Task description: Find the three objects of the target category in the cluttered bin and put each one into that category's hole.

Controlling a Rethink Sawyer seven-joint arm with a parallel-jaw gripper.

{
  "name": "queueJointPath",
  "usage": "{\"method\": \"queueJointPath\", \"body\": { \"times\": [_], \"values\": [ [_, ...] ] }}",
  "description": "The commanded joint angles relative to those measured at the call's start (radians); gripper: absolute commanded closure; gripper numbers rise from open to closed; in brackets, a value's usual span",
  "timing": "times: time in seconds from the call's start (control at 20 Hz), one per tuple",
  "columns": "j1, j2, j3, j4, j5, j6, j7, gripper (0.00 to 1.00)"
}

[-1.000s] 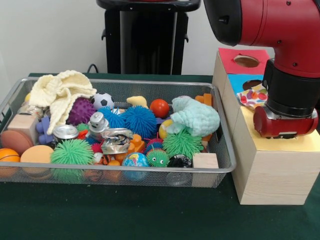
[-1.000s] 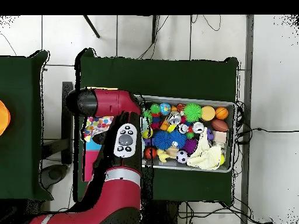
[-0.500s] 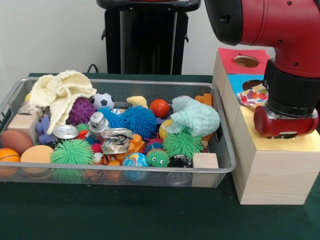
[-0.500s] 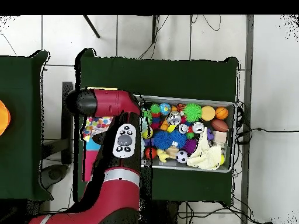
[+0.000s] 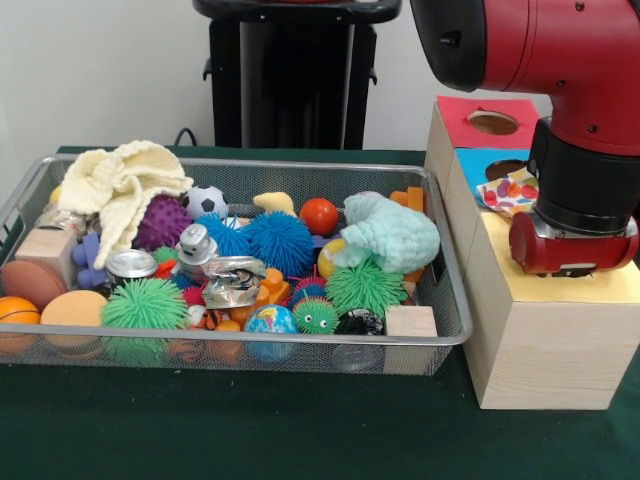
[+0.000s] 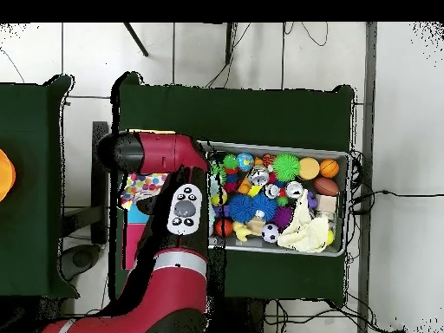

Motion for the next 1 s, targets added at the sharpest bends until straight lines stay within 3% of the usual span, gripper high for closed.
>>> {"method": "queueJointPath", "body": {
  "times": [0.05, 0.55, 0.75, 1.0],
  "values": [
    [-0.040, 0.244, 0.101, 0.055, 0.030, -0.226, 0.268, 0.00],
    [-0.024, 0.210, 0.080, 0.068, 0.026, -0.217, 0.279, 0.00],
    [-0.048, 0.163, 0.111, 0.100, 0.023, -0.192, 0.239, 0.00],
    [-0.033, 0.095, 0.091, 0.147, 0.031, -0.132, 0.250, 0.00]
  ]
}}
